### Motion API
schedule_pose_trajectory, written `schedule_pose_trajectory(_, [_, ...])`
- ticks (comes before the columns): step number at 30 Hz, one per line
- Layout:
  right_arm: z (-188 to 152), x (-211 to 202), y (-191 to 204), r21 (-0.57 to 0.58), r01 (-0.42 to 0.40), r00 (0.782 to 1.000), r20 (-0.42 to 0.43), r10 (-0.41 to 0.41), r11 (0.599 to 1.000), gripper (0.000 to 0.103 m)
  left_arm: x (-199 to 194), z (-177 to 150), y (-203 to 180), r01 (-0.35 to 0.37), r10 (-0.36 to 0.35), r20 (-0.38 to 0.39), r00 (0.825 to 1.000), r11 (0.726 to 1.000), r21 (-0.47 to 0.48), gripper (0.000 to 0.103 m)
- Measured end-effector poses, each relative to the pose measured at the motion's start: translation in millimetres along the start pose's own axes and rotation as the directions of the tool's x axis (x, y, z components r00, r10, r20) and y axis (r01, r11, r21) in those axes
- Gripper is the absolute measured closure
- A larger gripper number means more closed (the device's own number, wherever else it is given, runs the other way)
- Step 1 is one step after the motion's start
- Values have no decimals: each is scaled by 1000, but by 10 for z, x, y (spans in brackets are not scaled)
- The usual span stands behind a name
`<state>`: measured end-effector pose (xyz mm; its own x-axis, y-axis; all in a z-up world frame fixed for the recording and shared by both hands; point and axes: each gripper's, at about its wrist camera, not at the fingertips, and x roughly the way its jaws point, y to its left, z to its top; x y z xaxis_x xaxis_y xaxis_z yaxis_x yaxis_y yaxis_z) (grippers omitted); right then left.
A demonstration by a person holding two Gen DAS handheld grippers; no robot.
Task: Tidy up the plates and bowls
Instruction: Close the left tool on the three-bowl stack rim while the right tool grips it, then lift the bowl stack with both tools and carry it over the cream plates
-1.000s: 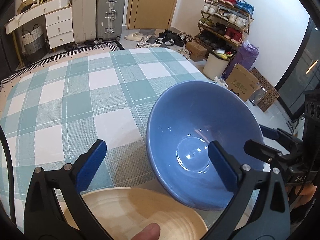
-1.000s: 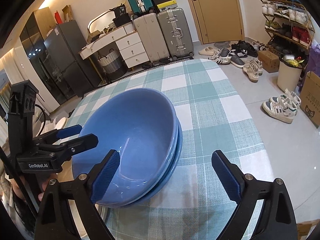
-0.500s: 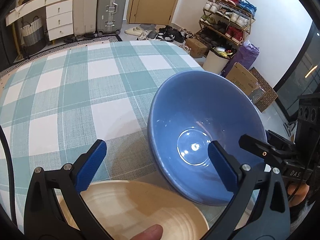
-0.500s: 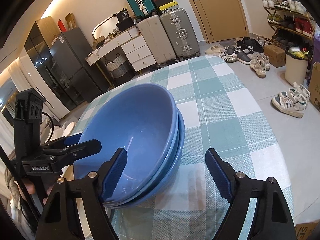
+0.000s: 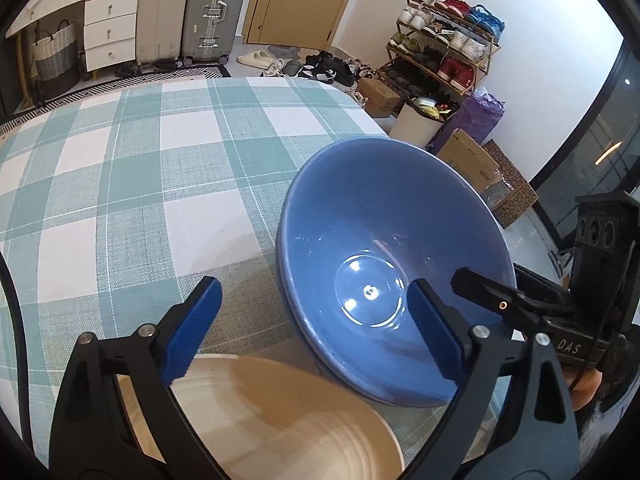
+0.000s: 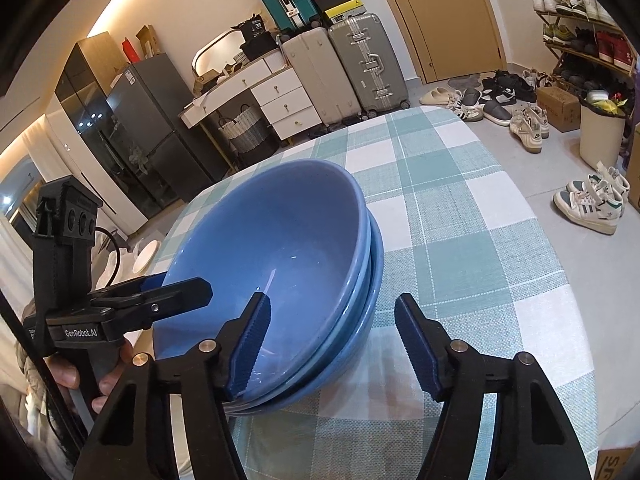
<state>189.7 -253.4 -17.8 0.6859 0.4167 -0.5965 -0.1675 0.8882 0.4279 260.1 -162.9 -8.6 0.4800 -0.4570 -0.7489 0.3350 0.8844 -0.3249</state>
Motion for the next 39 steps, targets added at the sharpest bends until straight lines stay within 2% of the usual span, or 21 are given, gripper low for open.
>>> schedule_pose_trajectory(2, [-2,2,3,3,-4,1000,-3,4,1000,41,1,-4,-12,8,-8,-4,1000,1000,5,16])
schedule_pose_trajectory(4, [-3,0,14,1,-3,1000,-4,3,1000,44,2,-7,-18,25,-25,-13,1000,1000,6,31])
schedule_pose_trajectory(9, [1,-14,50,-17,14,1000,7,-14,1000,53,-7,-37,-50,53,-53,-31,998,999,10,52])
schedule_pose_trajectory(13, [4,-31,56,-22,32,999,13,-32,999,56,-14,-47,-75,25,-24,-28,999,999,23,61])
schedule_pose_trajectory(29, [2,-55,93,-48,61,998,22,-60,997,58,-76,-74,-68,3,-2,-26,1000,1000,28,63])
schedule_pose_trajectory(39, [9,-128,138,-59,64,997,44,-61,996,58,-265,-73,-145,-3,2,4,1000,999,44,63])
